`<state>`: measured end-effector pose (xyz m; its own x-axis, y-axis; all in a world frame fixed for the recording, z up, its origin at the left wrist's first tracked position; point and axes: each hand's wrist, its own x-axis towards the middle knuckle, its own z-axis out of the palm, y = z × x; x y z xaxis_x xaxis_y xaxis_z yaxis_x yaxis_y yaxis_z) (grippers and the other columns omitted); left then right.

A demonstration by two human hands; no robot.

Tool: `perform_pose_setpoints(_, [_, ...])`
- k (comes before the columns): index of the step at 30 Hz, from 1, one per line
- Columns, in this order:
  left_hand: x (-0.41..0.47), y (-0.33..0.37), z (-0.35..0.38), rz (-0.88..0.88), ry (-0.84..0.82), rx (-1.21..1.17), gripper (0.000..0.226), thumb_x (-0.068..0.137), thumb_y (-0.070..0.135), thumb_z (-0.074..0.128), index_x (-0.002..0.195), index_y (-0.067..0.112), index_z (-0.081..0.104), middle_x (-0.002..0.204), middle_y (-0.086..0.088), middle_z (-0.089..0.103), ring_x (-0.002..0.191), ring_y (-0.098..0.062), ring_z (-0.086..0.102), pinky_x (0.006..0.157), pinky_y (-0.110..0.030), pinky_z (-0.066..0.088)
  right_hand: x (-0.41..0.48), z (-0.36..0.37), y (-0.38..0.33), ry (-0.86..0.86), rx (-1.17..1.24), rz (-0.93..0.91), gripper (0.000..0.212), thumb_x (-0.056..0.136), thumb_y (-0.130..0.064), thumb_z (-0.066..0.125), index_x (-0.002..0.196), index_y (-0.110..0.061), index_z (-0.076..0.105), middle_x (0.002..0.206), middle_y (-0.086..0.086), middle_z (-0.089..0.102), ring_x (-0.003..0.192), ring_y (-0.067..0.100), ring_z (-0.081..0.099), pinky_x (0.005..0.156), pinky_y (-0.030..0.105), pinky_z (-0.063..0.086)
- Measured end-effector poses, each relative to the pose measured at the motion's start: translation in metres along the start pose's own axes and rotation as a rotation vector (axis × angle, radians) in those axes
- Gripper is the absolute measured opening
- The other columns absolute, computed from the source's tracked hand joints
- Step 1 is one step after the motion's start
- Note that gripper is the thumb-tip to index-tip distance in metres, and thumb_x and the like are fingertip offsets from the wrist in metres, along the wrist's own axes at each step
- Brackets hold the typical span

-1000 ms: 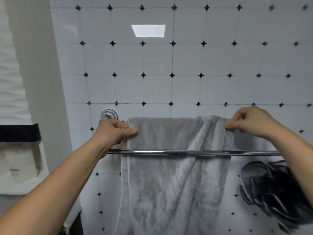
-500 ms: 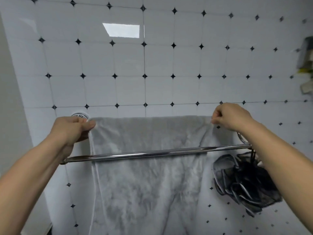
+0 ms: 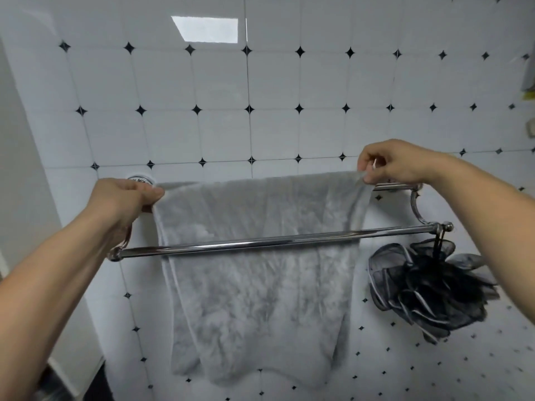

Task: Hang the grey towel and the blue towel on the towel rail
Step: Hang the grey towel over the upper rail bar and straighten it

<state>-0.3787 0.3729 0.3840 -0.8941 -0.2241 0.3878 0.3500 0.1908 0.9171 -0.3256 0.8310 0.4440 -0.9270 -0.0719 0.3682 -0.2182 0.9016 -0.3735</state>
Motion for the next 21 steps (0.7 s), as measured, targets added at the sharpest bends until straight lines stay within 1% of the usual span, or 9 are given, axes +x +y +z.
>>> perform_pose_setpoints(3, [-0.004, -0.005, -0.003, 0.014, 0.009, 0.023, 0.012, 0.078, 0.007, 0.077, 0.072, 0.009, 0.066, 0.059, -0.002, 0.064, 0.056, -0.014, 0.056, 0.059, -0.017, 0.050, -0.005, -0.002, 0.006, -0.031, 0.130, 0.047, 0.020, 0.075, -0.001, 0.079, 0.079, -0.018, 0.069, 0.050, -0.013, 0.060, 0.047, -0.003, 0.051, 0.057, 0.020, 0.041])
perform_pose_setpoints(6, [-0.007, -0.009, -0.010, 0.012, -0.006, 0.046, 0.015, 0.076, 0.010, 0.078, 0.068, 0.013, 0.066, 0.047, 0.008, 0.063, 0.054, -0.011, 0.055, 0.048, -0.012, 0.047, -0.013, -0.006, 0.015, -0.037, 0.214, 0.070, 0.017, 0.071, -0.002, 0.081, 0.077, -0.016, 0.072, 0.057, -0.009, 0.066, 0.058, 0.005, 0.059, 0.067, 0.025, 0.048])
perform_pose_setpoints(8, [-0.009, -0.012, -0.015, 0.012, -0.046, 0.078, 0.023, 0.078, 0.011, 0.078, 0.061, 0.016, 0.063, 0.053, 0.002, 0.063, 0.055, -0.013, 0.057, 0.051, -0.017, 0.045, -0.019, -0.006, 0.014, -0.029, 0.253, 0.071, 0.021, 0.069, -0.002, 0.081, 0.076, -0.020, 0.074, 0.061, -0.006, 0.069, 0.064, 0.008, 0.062, 0.070, 0.018, 0.051])
perform_pose_setpoints(10, [-0.011, -0.016, -0.016, 0.003, -0.100, 0.098, 0.031, 0.082, 0.012, 0.075, 0.055, 0.016, 0.059, 0.059, 0.000, 0.062, 0.065, -0.021, 0.057, 0.056, -0.021, 0.042, -0.025, 0.000, 0.010, -0.062, 0.276, 0.080, 0.019, 0.071, -0.003, 0.081, 0.079, -0.020, 0.075, 0.064, -0.004, 0.070, 0.066, 0.011, 0.061, 0.070, 0.024, 0.050])
perform_pose_setpoints(13, [-0.015, -0.017, -0.009, -0.040, -0.175, 0.139, 0.019, 0.088, 0.019, 0.068, 0.070, 0.015, 0.065, 0.066, 0.002, 0.070, 0.071, -0.021, 0.062, 0.066, -0.030, 0.039, -0.031, 0.011, 0.004, 0.024, 0.259, 0.130, 0.007, 0.079, -0.023, 0.078, 0.079, -0.016, 0.075, 0.066, -0.005, 0.072, 0.063, 0.015, 0.056, 0.057, 0.024, 0.042])
perform_pose_setpoints(15, [-0.015, -0.018, -0.003, -0.062, -0.152, 0.114, 0.020, 0.089, 0.020, 0.064, 0.070, 0.016, 0.064, 0.064, 0.003, 0.070, 0.063, -0.015, 0.065, 0.061, -0.028, 0.041, -0.032, 0.018, 0.000, 0.137, 0.184, 0.180, 0.022, 0.077, -0.036, 0.079, 0.074, -0.015, 0.073, 0.064, -0.006, 0.073, 0.061, 0.014, 0.061, 0.056, 0.024, 0.043])
perform_pose_setpoints(17, [-0.014, -0.019, 0.002, -0.030, -0.045, 0.140, 0.025, 0.086, 0.023, 0.066, 0.064, 0.014, 0.059, 0.068, -0.006, 0.066, 0.057, -0.018, 0.065, 0.052, -0.022, 0.042, -0.034, 0.034, -0.009, 0.148, 0.157, 0.218, 0.023, 0.073, -0.031, 0.083, 0.076, -0.012, 0.071, 0.067, 0.000, 0.071, 0.063, 0.016, 0.063, 0.060, 0.025, 0.043])
perform_pose_setpoints(19, [-0.012, -0.017, 0.004, 0.031, 0.060, 0.239, 0.030, 0.081, 0.031, 0.066, 0.058, 0.014, 0.055, 0.069, -0.012, 0.065, 0.065, -0.028, 0.066, 0.059, -0.029, 0.046, -0.033, 0.053, -0.018, 0.191, 0.265, 0.274, 0.024, 0.071, -0.013, 0.084, 0.083, -0.004, 0.066, 0.066, 0.006, 0.065, 0.058, 0.017, 0.058, 0.054, 0.023, 0.042])
perform_pose_setpoints(21, [-0.008, -0.012, 0.003, 0.068, 0.105, 0.271, 0.035, 0.077, 0.039, 0.064, 0.057, 0.010, 0.056, 0.064, -0.011, 0.065, 0.066, -0.034, 0.065, 0.067, -0.037, 0.053, -0.031, 0.063, -0.023, 0.258, 0.312, 0.350, 0.022, 0.068, -0.001, 0.081, 0.081, -0.005, 0.063, 0.063, 0.008, 0.059, 0.054, 0.019, 0.051, 0.042, 0.018, 0.039])
